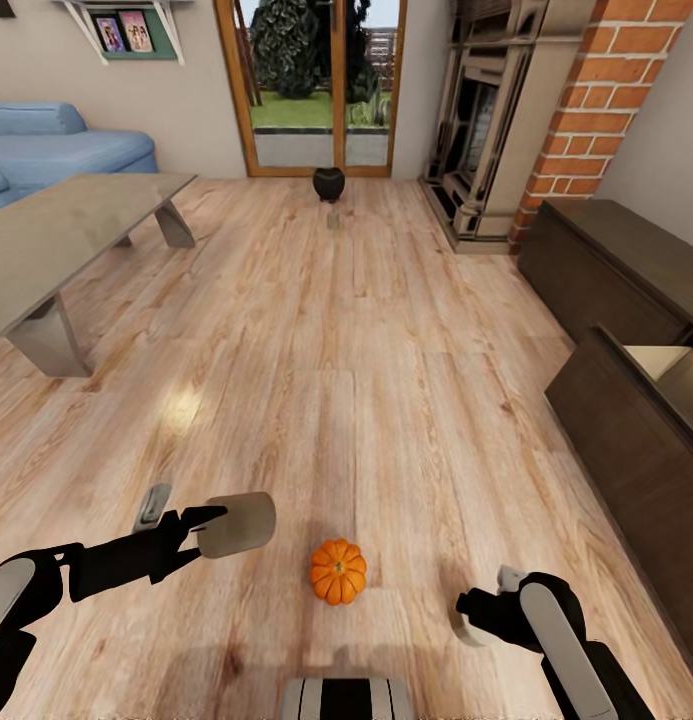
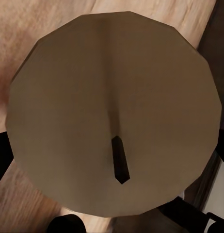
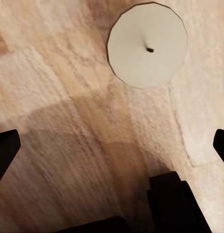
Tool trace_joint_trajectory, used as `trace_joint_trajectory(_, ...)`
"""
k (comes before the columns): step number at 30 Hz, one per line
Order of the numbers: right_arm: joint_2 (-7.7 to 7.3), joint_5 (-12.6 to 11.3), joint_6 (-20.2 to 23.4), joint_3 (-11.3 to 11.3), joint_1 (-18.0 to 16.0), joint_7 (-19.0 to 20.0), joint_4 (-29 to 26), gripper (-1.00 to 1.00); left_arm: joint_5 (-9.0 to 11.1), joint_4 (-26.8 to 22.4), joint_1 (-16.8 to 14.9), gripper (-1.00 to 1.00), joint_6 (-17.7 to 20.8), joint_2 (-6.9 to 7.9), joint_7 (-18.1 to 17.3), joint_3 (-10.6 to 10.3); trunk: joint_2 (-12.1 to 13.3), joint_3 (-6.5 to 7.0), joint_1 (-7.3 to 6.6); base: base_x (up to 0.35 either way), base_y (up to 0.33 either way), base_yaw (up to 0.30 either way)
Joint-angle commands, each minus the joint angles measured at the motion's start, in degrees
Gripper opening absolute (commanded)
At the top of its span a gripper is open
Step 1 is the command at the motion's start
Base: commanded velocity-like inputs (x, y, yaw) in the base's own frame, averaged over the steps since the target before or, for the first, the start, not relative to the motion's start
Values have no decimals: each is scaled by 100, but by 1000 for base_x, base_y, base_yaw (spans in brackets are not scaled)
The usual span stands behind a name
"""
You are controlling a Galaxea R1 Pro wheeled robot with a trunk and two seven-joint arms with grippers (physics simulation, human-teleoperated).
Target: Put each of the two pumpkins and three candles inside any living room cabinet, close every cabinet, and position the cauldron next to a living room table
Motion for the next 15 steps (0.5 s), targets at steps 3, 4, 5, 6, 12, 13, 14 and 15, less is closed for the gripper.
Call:
trace_joint_trajectory(3, -6, -51, -65, 29, -4, -48, -6, 100, 74, -4, -3, -100, 13, 0, 54, 5, -6, -71, 6, 0, 0, 0)
trace_joint_trajectory(4, -7, -52, -73, 31, -4, -47, -5, 100, 73, -4, -3, -100, 13, 0, 53, 5, -7, -93, 9, 0, 0, 0)
trace_joint_trajectory(5, -7, -51, -85, 33, -4, -45, -5, 100, 73, -4, -3, -100, 13, 0, 51, 5, -7, -93, 9, 0, 0, 0)
trace_joint_trajectory(6, -7, -53, -93, 34, -4, -44, -5, 100, 76, -4, -3, -100, 13, -2, 50, 5, -7, -93, 9, 0, 0, 0)
trace_joint_trajectory(12, -7, -49, -113, 37, -4, -42, -5, 100, 78, -7, -3, -100, 13, -1, 48, 5, -9, -116, 11, 0, 0, 0)
trace_joint_trajectory(13, -7, -48, -113, 37, -4, -42, -5, 100, 79, -9, -3, -100, 13, -1, 48, 3, -10, -138, 14, 0, 0, 0)
trace_joint_trajectory(14, -7, -47, -114, 37, -4, -42, -5, 100, 79, -11, -3, -100, 15, -1, 48, 4, -11, -160, 17, 0, 0, 0)
trace_joint_trajectory(15, -7, -47, -114, 37, -4, -42, -5, 100, 80, -12, -3, -100, 17, -1, 48, 4, -13, -182, 19, 0, 0, 0)
